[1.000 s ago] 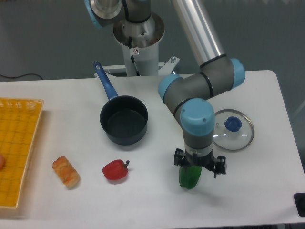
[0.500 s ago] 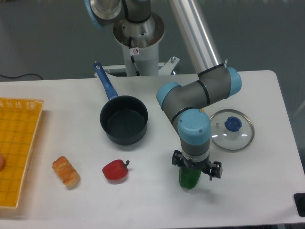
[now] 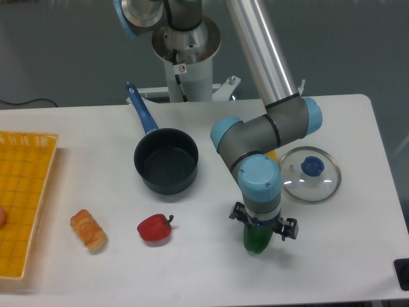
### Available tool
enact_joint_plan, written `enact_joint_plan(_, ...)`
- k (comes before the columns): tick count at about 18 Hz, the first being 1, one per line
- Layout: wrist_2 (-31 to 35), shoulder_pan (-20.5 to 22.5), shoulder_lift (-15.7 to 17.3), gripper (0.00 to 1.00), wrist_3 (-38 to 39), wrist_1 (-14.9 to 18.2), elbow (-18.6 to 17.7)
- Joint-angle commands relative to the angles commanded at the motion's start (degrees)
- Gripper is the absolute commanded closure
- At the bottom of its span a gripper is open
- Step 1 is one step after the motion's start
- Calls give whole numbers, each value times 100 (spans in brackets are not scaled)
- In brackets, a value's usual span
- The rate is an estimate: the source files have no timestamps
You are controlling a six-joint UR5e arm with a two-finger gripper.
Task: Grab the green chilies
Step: 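Hold the green bell pepper in the closed gripper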
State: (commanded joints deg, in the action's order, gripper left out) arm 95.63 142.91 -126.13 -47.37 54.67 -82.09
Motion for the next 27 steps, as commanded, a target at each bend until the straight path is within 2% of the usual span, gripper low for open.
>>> enact_joint_plan(2, -228, 17, 62, 0, 9, 9, -9)
enact_joint_plan(11, -291, 70, 106, 0, 0, 0, -27)
enact_joint_plan(27, -256, 79, -70, 0, 0, -17, -26)
